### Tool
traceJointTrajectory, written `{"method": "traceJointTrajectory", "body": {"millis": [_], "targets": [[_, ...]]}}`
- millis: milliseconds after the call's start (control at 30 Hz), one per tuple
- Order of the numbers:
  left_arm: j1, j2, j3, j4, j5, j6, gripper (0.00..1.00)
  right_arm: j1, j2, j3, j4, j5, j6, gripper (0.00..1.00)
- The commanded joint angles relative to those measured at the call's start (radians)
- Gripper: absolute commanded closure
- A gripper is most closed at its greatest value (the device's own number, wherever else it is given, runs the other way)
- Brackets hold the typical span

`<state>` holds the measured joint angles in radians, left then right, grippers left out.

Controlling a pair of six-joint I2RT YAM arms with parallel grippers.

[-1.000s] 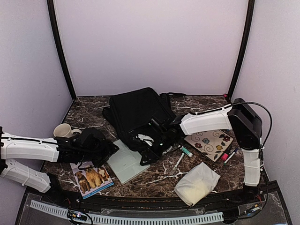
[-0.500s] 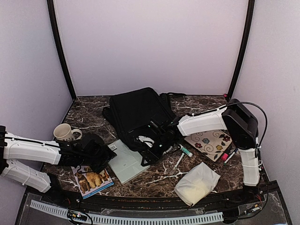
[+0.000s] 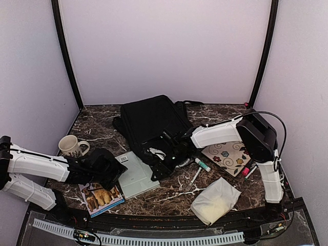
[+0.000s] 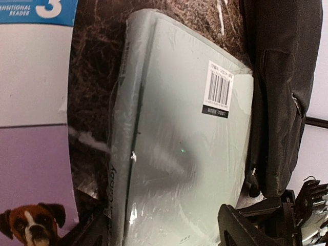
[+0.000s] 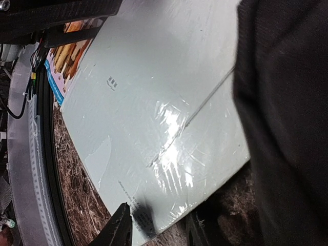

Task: Pack the student bag
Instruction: Pick up the book at the center of the board.

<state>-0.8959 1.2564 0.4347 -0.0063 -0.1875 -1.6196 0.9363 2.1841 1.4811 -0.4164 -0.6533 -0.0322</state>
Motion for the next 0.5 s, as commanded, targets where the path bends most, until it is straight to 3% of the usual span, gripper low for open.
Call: {"method": "traceJointTrajectory", "body": {"millis": [0, 133, 267, 467], "targets": [[-0.006, 0.065, -0.076, 0.329, 0.053, 0.061, 0.24, 0.022, 0.118, -0.02, -0.049, 0.046, -0.022, 0.63], [-0.039, -0.01, -0.119, 0.62, -0.005, 0.171, 0.28, 0.024, 0.142, -0.003, -0.057, 0.042, -0.022, 0.63], [-0.053, -0.094, -0.044, 0.528, -0.053, 0.294, 0.29, 0.025, 0.157, 0.01, -0.062, 0.034, -0.02, 0.63], [-0.054, -0.122, -0.045, 0.469, -0.025, 0.263, 0.33, 0.024, 0.15, 0.026, -0.073, 0.034, -0.031, 0.63]]}}
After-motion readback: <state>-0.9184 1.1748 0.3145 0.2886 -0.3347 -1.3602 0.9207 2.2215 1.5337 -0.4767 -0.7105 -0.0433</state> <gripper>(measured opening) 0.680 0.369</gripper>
